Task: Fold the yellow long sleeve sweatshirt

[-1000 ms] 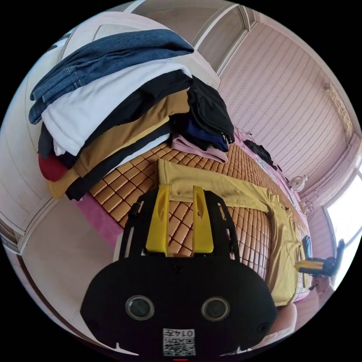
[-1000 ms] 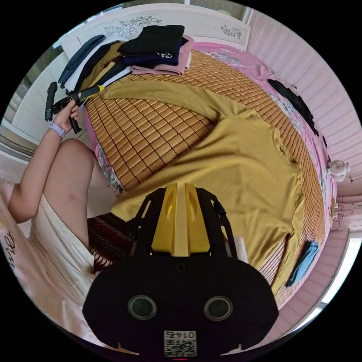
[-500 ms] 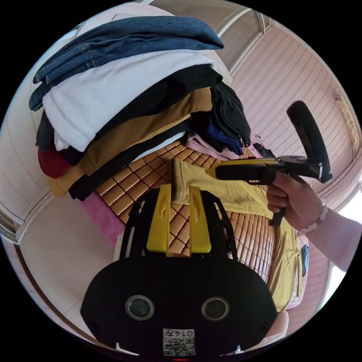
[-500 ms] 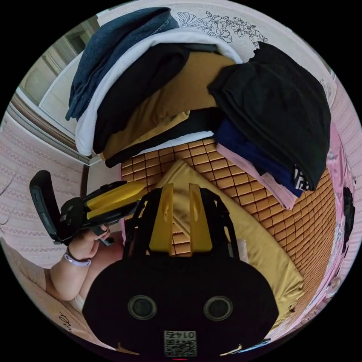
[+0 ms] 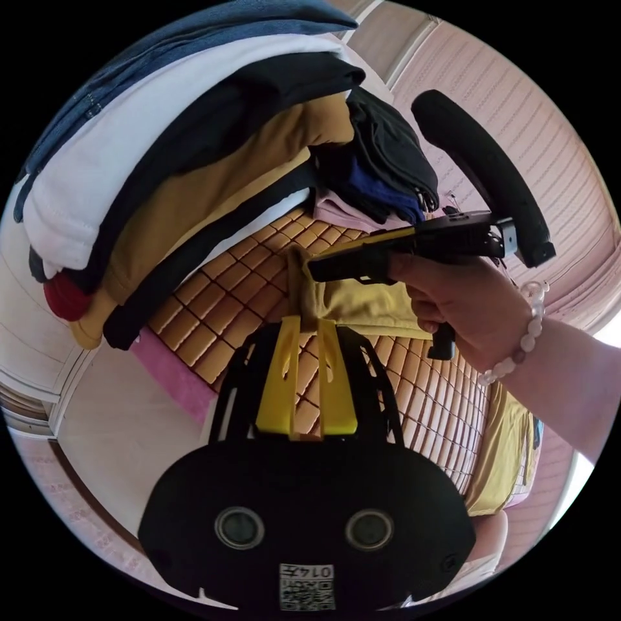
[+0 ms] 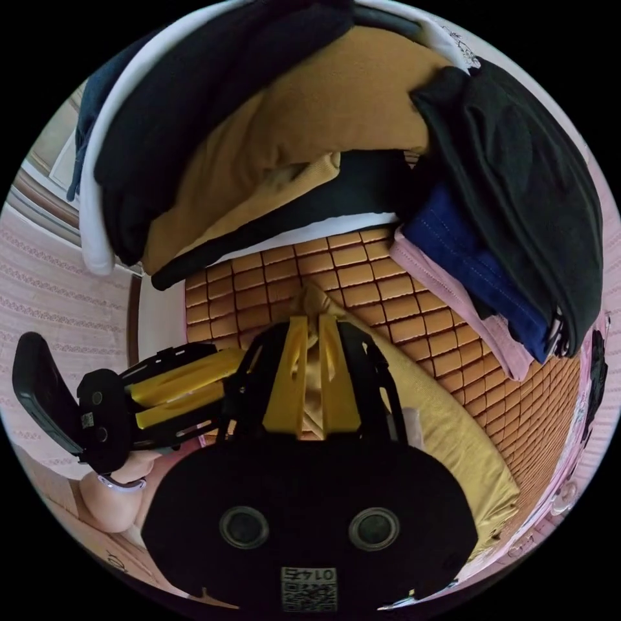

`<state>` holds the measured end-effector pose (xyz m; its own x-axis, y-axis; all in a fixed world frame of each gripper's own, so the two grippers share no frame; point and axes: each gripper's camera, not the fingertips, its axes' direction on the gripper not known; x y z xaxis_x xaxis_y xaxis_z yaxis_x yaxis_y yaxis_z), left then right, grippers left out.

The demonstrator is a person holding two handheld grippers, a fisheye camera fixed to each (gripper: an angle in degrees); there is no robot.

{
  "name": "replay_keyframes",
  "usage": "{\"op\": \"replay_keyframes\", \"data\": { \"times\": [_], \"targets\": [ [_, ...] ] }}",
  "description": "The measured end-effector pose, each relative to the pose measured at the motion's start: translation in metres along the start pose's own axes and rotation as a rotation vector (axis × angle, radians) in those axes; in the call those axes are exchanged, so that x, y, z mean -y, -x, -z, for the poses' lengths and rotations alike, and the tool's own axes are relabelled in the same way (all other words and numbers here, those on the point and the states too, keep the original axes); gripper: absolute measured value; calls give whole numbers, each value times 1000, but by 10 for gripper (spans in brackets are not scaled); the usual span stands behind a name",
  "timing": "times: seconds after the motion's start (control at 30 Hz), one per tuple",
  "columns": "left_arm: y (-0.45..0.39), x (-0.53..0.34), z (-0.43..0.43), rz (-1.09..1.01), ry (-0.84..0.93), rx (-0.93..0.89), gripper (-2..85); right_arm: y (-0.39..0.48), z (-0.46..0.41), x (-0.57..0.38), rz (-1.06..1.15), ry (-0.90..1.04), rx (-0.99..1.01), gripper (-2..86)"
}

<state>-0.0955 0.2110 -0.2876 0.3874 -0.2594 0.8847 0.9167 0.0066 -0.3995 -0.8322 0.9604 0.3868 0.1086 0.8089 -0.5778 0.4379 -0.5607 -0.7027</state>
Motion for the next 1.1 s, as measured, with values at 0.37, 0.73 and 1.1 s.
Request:
{"op": "replay_keyframes", "data": {
  "times": [0.37, 0.73, 1.1],
  "targets": [
    [-67, -7, 32, -111, -213, -106, 34, -56, 131, -98, -119, -270, 91, 12],
    [-291, -17, 105, -549, -393, -398, 31, -119, 357, -353, -285, -701, 0, 12],
    [-537, -126, 131, -980, -271, -910, 42, -76, 487, -725, -818, -943, -121, 21]
  ]
}}
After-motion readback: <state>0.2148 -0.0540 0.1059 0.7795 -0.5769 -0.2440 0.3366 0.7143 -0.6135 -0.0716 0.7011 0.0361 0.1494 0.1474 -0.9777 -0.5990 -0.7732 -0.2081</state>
